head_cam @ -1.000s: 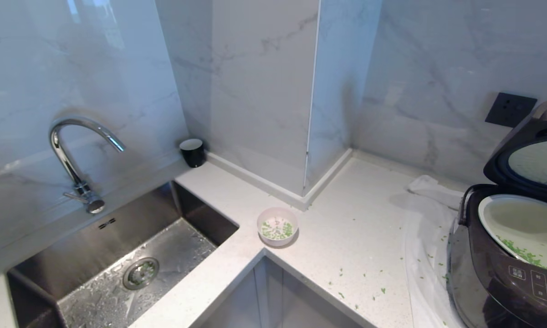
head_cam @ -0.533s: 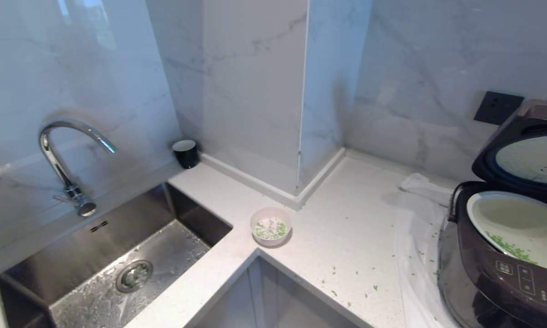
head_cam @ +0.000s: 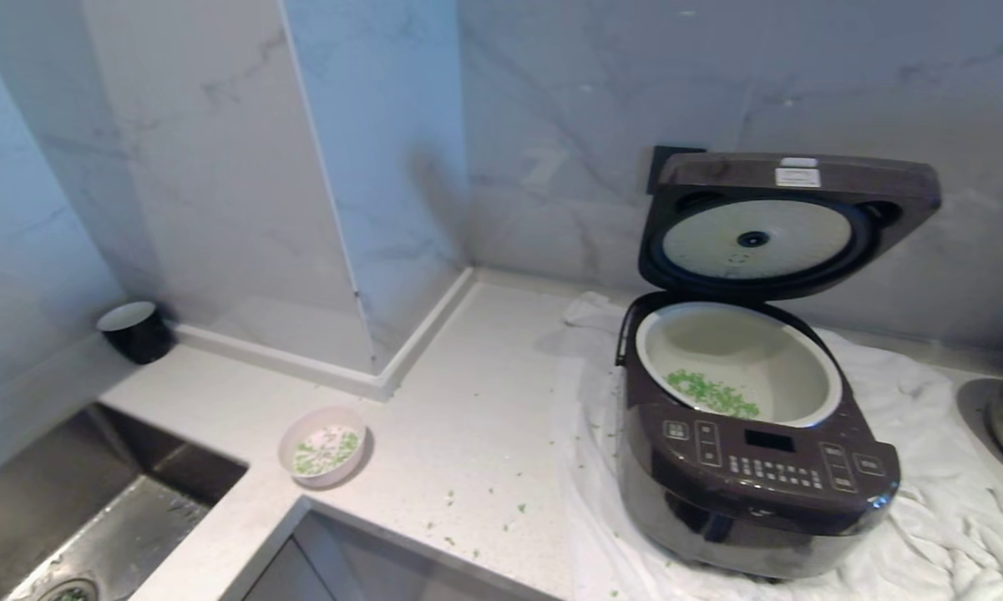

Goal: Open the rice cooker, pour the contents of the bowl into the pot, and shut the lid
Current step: Pour the water from the bowl into the rice cooker

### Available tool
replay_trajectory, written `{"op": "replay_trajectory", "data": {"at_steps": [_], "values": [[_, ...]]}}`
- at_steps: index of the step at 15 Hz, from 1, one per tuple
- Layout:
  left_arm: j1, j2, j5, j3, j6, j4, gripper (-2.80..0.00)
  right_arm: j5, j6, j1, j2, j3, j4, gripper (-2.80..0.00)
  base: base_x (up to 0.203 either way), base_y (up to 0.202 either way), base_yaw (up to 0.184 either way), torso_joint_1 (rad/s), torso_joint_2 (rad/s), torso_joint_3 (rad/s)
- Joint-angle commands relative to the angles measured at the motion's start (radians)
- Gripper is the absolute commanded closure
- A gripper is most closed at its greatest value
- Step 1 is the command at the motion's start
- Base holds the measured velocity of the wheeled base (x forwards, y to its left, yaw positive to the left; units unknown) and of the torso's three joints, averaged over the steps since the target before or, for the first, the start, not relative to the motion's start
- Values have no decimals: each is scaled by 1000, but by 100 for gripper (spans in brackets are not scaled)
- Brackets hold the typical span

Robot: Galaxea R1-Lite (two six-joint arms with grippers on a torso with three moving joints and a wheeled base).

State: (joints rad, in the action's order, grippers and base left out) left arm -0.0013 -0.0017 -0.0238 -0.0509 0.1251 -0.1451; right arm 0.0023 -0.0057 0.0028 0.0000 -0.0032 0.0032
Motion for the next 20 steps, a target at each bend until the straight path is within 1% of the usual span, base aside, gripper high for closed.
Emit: {"op": "replay_trajectory", "data": {"at_steps": [1, 10, 12, 20], "values": [[1, 2, 1, 0, 1, -1, 0, 1, 0, 0, 1, 0, 0, 0, 2, 4, -174, -2, 5, 0], [0, 2, 5, -1, -10, -1, 0, 1, 0, 0, 0, 0, 0, 0, 2, 6, -165, 2, 2, 3], [0, 2, 5, -1, -27, -1, 0, 1, 0, 0, 0, 0, 0, 0, 0, 0, -27, -1, -1, 1], [0, 2, 10, -1, -32, -1, 0, 1, 0, 0, 0, 0, 0, 0, 0, 0, 0, 0, 0, 0]]}}
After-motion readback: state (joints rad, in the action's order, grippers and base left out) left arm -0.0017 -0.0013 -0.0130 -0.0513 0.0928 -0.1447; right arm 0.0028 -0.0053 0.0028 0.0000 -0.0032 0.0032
